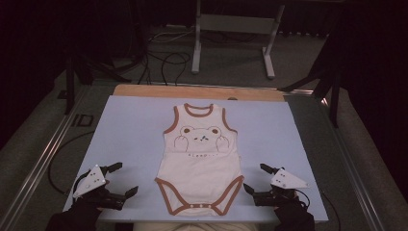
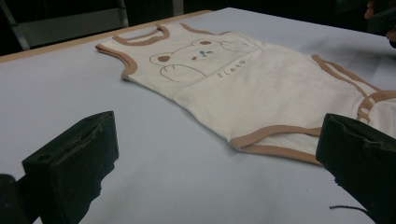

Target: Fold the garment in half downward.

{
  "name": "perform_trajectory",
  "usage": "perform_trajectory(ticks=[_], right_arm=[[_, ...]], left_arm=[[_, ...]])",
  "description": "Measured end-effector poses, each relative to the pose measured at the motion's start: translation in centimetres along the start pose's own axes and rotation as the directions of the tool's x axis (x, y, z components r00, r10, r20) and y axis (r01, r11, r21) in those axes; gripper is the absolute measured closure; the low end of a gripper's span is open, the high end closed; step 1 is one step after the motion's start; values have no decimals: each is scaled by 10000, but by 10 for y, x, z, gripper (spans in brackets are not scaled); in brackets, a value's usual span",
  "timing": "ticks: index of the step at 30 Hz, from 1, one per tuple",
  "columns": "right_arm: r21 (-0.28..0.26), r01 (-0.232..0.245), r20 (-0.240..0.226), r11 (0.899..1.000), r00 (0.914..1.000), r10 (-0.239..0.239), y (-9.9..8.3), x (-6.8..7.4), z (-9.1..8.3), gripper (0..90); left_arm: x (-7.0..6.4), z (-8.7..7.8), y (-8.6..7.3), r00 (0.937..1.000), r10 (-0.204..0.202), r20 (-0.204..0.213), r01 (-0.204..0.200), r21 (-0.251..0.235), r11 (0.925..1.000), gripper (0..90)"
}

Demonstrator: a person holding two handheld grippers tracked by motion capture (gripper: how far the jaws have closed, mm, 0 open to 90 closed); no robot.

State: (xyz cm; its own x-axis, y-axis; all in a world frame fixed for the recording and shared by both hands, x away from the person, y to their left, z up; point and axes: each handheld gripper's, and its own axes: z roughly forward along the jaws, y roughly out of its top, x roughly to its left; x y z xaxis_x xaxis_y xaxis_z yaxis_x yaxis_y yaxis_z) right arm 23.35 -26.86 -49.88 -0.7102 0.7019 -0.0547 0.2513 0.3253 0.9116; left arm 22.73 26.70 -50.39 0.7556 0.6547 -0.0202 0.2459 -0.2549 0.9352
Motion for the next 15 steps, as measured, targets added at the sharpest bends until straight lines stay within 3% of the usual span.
perform_trajectory(ticks=[15], right_arm=[[-2,-112,-162,9999,9998,112,3,0,0,74]], left_arm=[[0,0,0,9999,99,-66,-98,151,9998,2]])
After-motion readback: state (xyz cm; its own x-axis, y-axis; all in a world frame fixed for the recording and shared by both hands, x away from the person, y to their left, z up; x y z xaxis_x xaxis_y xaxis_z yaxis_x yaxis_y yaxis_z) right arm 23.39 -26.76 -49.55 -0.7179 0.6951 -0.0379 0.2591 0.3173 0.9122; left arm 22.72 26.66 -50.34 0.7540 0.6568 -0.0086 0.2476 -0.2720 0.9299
